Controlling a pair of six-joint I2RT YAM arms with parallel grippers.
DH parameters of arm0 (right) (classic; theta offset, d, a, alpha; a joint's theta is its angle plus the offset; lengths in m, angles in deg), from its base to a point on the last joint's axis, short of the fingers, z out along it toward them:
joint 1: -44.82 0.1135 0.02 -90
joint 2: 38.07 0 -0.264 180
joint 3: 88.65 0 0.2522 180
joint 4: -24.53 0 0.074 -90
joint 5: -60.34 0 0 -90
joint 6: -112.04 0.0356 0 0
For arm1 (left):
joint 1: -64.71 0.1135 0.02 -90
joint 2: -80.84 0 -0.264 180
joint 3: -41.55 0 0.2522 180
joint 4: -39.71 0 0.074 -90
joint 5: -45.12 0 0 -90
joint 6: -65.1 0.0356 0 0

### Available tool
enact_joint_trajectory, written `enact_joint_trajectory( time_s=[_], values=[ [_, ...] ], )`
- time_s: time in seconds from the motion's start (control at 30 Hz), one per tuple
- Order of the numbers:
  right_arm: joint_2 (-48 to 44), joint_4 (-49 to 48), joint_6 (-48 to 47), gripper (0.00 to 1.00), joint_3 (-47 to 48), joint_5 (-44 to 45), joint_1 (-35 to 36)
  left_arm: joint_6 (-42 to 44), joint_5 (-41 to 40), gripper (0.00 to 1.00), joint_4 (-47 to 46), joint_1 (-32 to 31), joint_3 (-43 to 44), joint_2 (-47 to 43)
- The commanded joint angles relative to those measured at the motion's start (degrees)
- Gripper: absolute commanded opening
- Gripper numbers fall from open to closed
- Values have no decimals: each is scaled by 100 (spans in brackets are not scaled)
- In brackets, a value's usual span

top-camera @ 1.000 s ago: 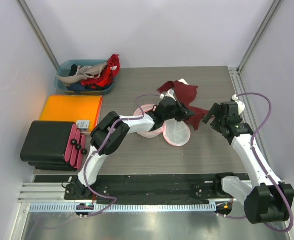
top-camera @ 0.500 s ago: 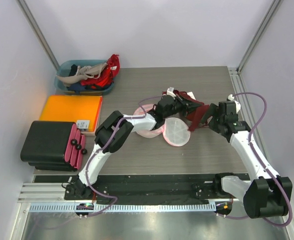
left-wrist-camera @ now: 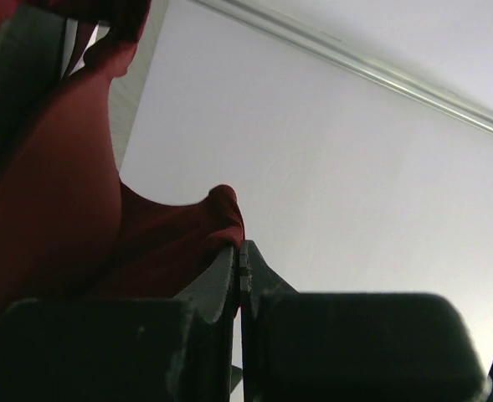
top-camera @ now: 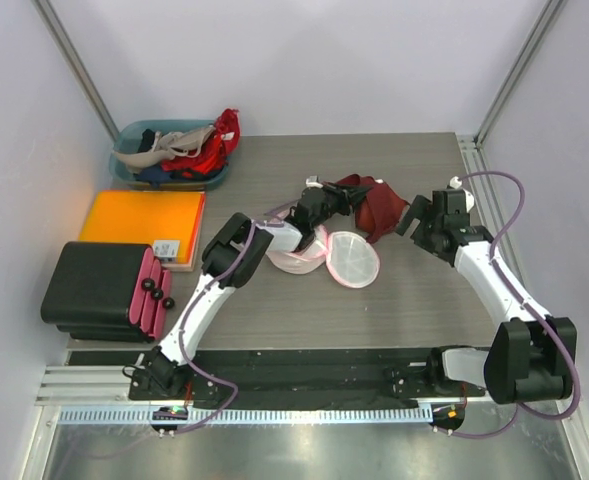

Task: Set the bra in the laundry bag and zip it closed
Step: Place the bra at the center of the board.

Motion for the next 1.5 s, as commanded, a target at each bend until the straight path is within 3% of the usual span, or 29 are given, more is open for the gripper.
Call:
enact_joint_trajectory(
  time_s=[0.0,0.2,0.4,0.5,0.57,0.7,0.9,0.97,1.03,1.1,1.13,1.17,1.23,1.47],
  values=[
    [246,-505,-118,100,337,-355,-12,-490,115,0,-546,37,106,-331],
    [581,-1374,-364,100,118,-1279,49,125,150,0,-362,-60,-667,-1079],
    [379,-3015,-795,99,-638,-972,629,108,273,0,-326,-332,-738,-1255],
    [405,-3255,-778,91,-840,-910,708,178,247,0,-326,-464,-800,-1386],
    [327,-3353,-716,86,-1033,-718,822,213,238,0,-282,-525,-809,-1457],
    [107,-3808,-707,86,-1376,178,1033,47,273,0,-291,-683,-765,-1475],
    [-332,-4714,-514,81,-2036,750,1174,12,273,0,-361,-833,-879,-1624],
    [-438,-4654,-479,69,-2080,1075,1165,-15,291,0,-388,-860,-1001,-1712],
    [-657,-4304,-435,47,-2045,1234,1174,-24,273,0,-449,-877,-1125,-1817],
    [-920,-4093,-400,35,-2089,1340,1174,-41,282,0,-458,-930,-1274,-1887],
    [-1000,-3970,-374,15,-2080,1349,1174,-41,256,0,-528,-956,-1318,-1914],
    [-1123,-3786,-347,7,-2063,1296,1174,11,256,0,-528,-1000,-1362,-1966],
    [-1552,-3049,-147,1,-1949,1409,1174,55,273,0,-520,-1167,-1389,-2011],
    [-3197,-571,443,1,-1773,1613,1174,82,230,0,-528,-1676,-1669,-2142]
  ],
)
